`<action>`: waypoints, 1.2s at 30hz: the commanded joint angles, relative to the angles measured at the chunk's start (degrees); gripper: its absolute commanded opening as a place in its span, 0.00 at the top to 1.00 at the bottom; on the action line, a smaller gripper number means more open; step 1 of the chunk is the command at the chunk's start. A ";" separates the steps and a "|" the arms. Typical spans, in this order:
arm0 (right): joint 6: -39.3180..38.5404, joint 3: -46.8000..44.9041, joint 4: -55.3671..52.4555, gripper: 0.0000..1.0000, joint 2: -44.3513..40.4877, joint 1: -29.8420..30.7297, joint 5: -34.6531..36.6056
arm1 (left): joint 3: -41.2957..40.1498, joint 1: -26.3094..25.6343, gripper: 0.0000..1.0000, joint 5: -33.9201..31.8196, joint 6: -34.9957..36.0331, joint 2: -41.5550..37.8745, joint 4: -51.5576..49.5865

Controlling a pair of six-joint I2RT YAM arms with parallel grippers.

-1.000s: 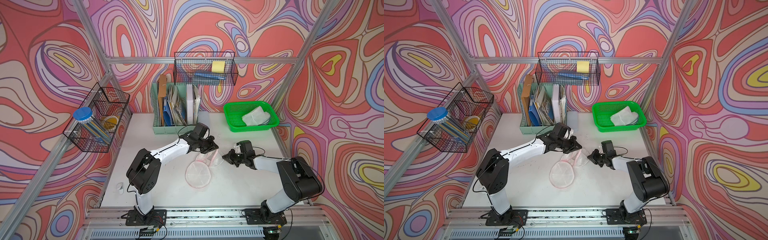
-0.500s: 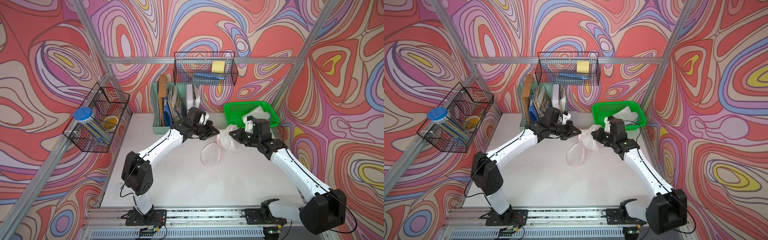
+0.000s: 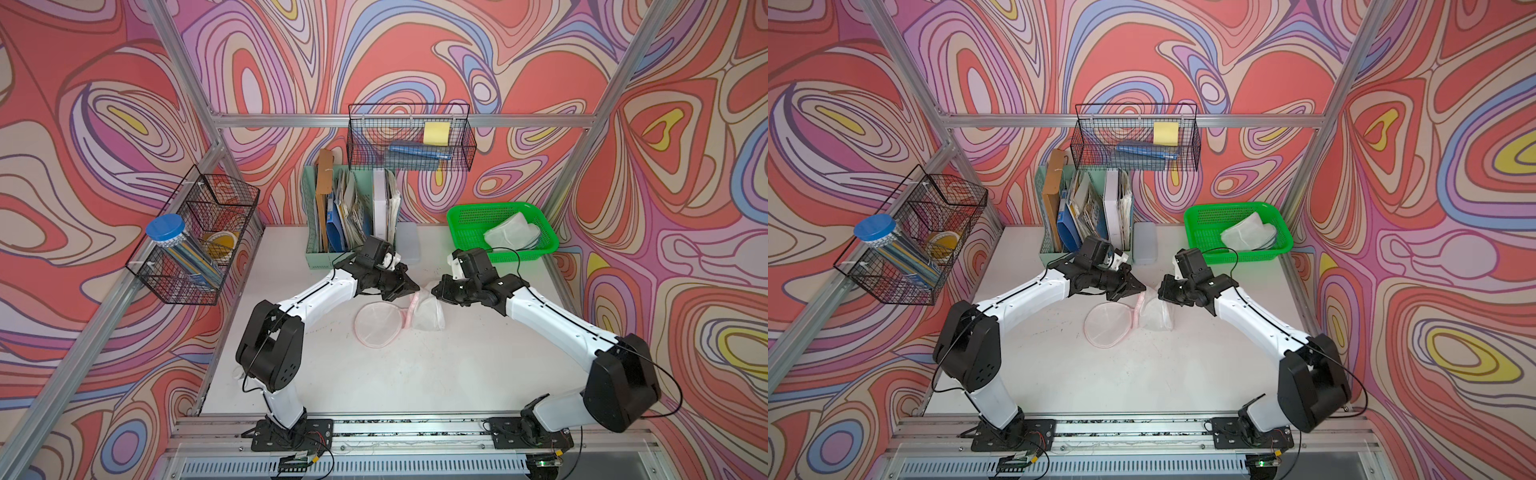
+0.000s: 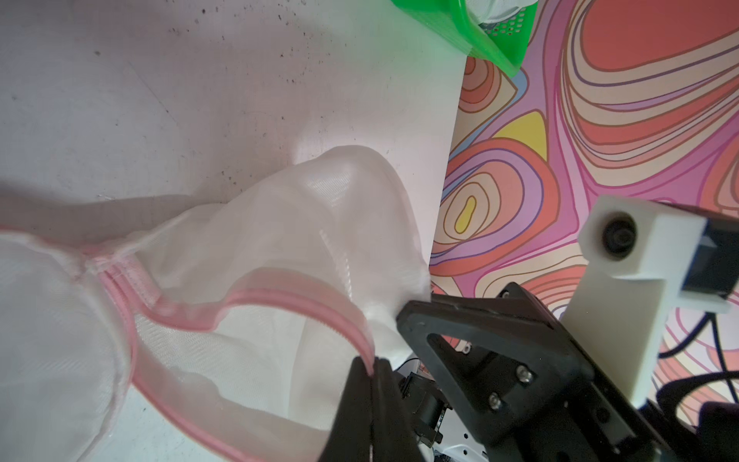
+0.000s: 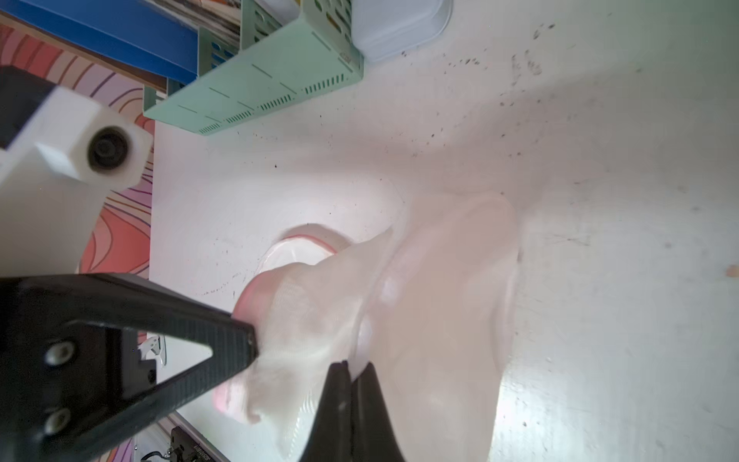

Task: Turn the laundry bag inside out
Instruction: Turn over the laundry bag at the center of the board.

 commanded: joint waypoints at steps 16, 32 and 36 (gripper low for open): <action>6.38 -8.78 17.48 0.48 2.09 -0.71 -9.06 | -0.79 0.63 1.00 -1.75 6.43 0.80 -4.64; 15.27 -16.71 39.83 1.00 11.57 -3.63 -20.49 | 0.81 -0.99 1.00 -2.22 2.33 1.97 -2.33; 15.69 -15.92 42.45 1.00 16.45 -3.29 -21.67 | 1.82 -2.99 1.00 -2.61 -1.25 3.29 0.47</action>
